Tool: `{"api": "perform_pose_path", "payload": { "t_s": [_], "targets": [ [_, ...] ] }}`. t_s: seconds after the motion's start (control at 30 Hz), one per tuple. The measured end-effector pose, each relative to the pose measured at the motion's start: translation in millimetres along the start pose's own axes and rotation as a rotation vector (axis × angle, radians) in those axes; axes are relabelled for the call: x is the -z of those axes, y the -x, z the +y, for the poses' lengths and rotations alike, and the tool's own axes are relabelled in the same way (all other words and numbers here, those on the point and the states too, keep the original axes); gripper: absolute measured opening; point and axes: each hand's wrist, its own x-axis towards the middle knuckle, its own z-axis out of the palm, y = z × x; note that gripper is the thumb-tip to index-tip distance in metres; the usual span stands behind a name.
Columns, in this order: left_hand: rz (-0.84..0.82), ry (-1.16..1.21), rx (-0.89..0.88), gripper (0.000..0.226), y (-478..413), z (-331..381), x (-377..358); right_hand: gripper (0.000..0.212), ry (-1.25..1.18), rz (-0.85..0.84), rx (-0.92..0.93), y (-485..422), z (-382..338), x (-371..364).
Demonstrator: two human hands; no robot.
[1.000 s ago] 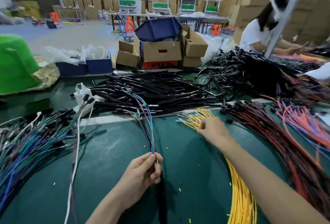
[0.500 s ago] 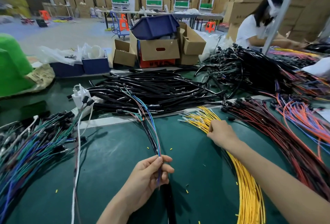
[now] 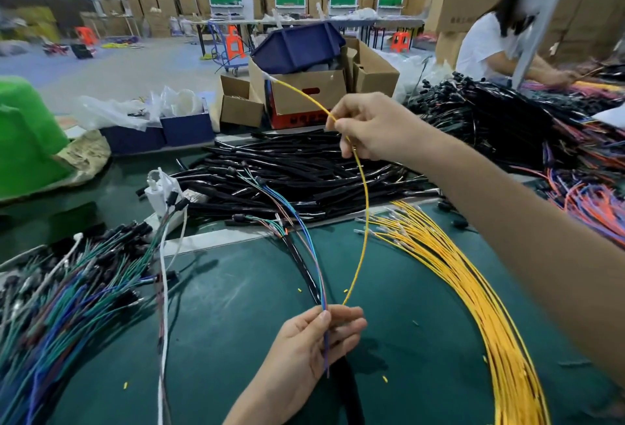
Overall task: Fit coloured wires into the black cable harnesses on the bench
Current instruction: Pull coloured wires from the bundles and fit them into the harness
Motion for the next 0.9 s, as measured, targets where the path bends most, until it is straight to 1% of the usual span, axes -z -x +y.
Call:
{"api": "perform_pose_path", "payload": {
  "t_s": [0.07,0.17,0.27,0.43,0.57,0.7,0.77,0.83,0.87,0.9],
  "targets": [
    [0.020,-0.029,-0.014,0.029,-1,-1,2,0.015,-0.027,-0.027,0.009,-10,-8,-13],
    [0.074,-0.031,-0.019,0.017,0,-1,2,0.016,0.017,-0.051,0.012,-21,-8,-30],
    [0.093,0.008,-0.021,0.015,1,1,1,0.018,0.009,-0.042,0.004,-26,-3,-35],
    [0.115,-0.002,-0.062,0.019,0,0,1,0.017,-0.137,-0.015,0.007,-23,6,-27],
    [0.079,-0.059,-0.078,0.026,-1,-3,2,0.017,-0.167,-0.035,-0.018,-22,14,-44],
    [0.050,-0.049,-0.053,0.027,-1,-2,3,0.016,-0.207,-0.066,-0.076,-27,31,-68],
    [0.059,-0.057,-0.063,0.029,-1,-2,2,0.015,-0.186,-0.063,-0.115,-32,41,-77],
    [0.066,-0.057,-0.099,0.024,-2,-3,2,0.016,-0.169,-0.065,-0.155,-35,51,-85],
    [0.072,-0.054,-0.115,0.019,-2,-3,2,0.017,-0.204,-0.104,-0.193,-35,57,-87],
    [0.080,-0.047,-0.119,0.020,-2,-4,2,0.018,-0.268,-0.172,-0.256,-35,63,-89]
  ]
}}
